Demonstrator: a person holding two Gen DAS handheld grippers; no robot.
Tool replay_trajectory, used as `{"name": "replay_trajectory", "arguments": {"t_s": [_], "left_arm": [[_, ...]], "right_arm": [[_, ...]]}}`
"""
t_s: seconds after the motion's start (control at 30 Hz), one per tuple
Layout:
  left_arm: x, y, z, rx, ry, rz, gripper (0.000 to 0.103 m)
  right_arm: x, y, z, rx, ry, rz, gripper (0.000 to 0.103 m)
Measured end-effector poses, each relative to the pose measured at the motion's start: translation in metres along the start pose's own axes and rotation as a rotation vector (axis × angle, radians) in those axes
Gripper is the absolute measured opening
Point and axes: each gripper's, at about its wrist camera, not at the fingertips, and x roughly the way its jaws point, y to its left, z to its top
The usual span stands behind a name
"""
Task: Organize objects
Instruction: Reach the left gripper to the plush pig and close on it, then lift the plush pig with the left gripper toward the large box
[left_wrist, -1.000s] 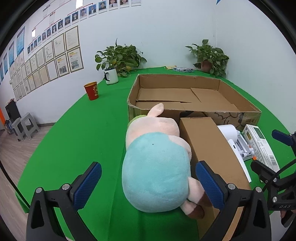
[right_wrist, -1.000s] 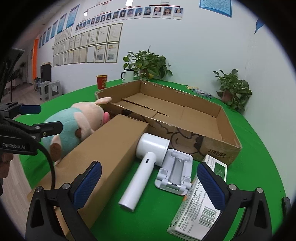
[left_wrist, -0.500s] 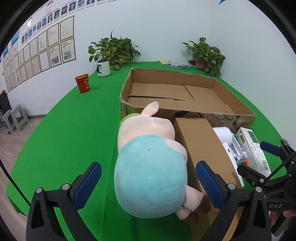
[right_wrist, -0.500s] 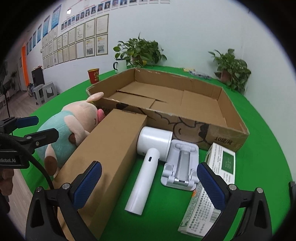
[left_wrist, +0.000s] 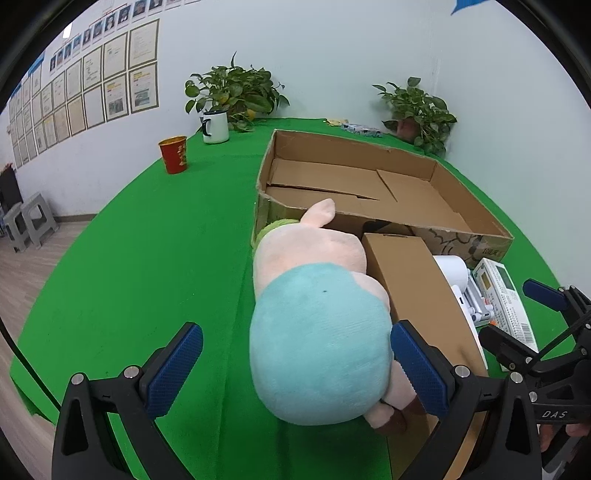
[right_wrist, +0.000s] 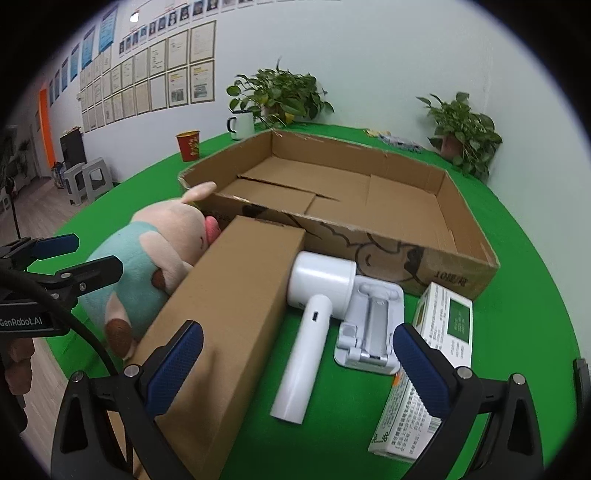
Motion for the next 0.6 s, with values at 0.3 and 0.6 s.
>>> {"name": "replay_trajectory", "arguments": {"t_s": [0.3,0.6], "left_arm": [[0.015,0.012,-0.007,-0.042,0.069,-0.129,0.101],[0.038,0.011,-0.019,-0.054,0.096,-0.22,0.088]], "right_arm": [[-0.023,0.026,0.011,-0.121,-0.178,0.22,0.102],[-0.011,0.011,0.028,-0.009,-0.146,0.376,0.102]]}}
